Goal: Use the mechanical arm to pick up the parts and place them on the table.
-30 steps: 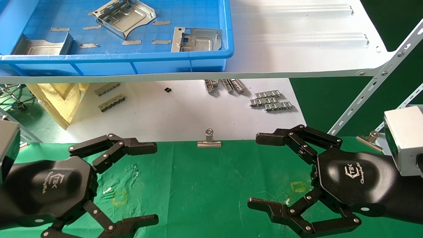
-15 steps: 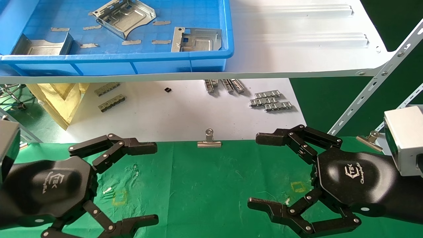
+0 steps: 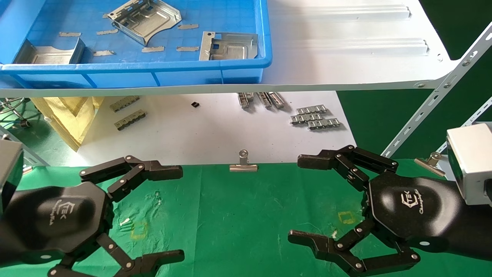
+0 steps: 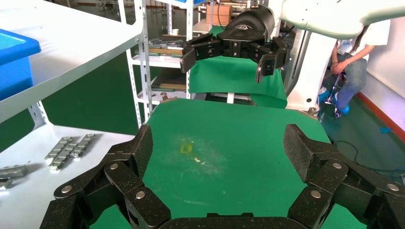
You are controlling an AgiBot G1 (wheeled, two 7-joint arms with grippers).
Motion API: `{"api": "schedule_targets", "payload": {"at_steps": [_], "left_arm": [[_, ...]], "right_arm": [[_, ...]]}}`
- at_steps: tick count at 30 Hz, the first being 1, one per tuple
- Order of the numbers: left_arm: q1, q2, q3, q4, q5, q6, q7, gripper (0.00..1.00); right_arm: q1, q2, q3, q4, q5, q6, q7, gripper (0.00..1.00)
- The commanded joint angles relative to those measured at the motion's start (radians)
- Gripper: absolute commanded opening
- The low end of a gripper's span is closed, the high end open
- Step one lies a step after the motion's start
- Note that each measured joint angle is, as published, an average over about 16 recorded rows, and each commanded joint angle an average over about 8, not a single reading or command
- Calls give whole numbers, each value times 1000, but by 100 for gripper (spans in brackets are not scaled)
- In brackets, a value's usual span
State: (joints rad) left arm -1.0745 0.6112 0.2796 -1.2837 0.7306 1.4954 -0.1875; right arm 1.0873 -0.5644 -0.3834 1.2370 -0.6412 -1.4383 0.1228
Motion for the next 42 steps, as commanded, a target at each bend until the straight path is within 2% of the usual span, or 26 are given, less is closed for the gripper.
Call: {"api": "schedule_targets", "payload": {"at_steps": [1, 42], "left_arm": [[0, 0, 0, 0, 0, 0, 0, 100], [0, 0, 0, 0, 0, 0, 0, 100]], "right_arm": [[0, 0, 0, 0, 0, 0, 0, 0], [0, 0, 0, 0, 0, 0, 0, 0]]}}
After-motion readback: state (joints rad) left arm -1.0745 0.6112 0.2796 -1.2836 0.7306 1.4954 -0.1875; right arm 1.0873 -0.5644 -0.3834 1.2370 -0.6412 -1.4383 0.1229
